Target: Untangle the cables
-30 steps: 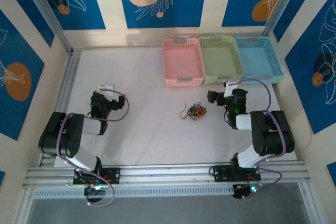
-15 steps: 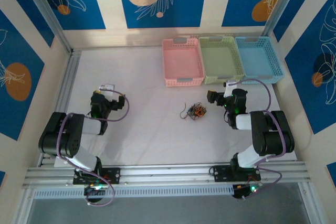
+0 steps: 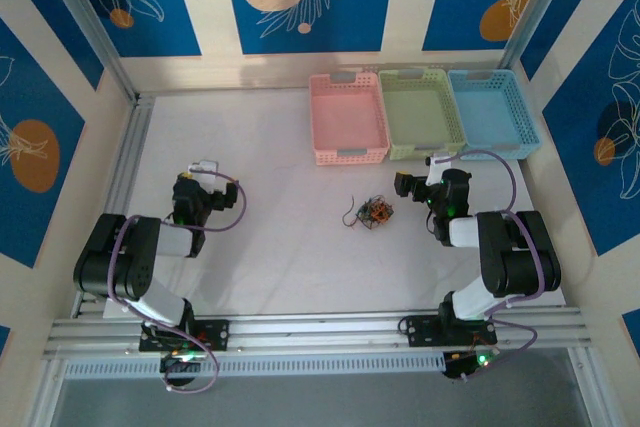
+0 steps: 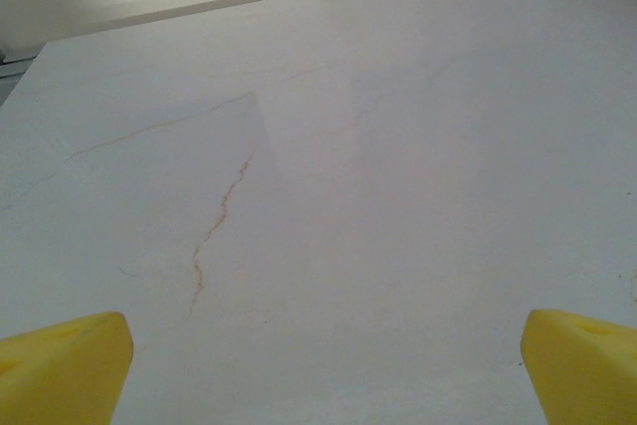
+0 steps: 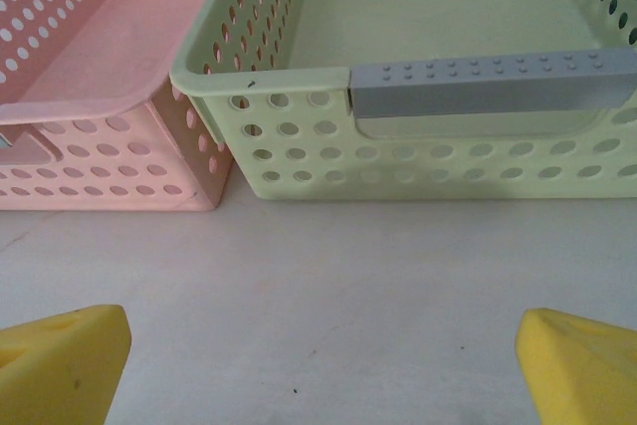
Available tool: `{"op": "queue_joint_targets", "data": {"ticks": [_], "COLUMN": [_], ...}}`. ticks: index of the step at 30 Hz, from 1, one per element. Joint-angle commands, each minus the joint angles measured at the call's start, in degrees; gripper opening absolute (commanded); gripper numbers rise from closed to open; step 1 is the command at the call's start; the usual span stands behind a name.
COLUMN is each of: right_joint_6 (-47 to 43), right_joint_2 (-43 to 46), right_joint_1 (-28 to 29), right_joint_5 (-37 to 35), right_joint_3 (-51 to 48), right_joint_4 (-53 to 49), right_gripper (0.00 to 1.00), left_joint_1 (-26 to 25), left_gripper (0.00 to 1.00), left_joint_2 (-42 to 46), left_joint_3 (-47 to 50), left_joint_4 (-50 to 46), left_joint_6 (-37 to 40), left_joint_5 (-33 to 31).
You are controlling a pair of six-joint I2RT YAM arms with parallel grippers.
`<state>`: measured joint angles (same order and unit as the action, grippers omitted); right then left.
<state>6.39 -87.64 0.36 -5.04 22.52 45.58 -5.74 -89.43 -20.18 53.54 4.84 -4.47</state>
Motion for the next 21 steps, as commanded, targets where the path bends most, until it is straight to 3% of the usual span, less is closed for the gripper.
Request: {"op": "queue_joint_targets", "data": {"ticks": [1,21], "right_joint_6": [-0.9,-0.9], "right_joint_2": [0.4,0.4], "right_joint_1": [-0.4,-0.4], "right_joint_5": [0.7,0.8], "right_joint_3": [1.4,1.4], "right_joint_4": [0.4,0.4], "right_gripper": [0.99,0.99], "left_joint_1": [0.9,1.1], "left_gripper": [1.0,1.0], "left_joint_2": [0.1,0.1], "left_joint_3": [-1.2,-1.4], "left_joint_4": [-0.1,-0.5], "left_joint_6": [-1.0,-1.1], "left_joint_5": [1.5,1.9]}}
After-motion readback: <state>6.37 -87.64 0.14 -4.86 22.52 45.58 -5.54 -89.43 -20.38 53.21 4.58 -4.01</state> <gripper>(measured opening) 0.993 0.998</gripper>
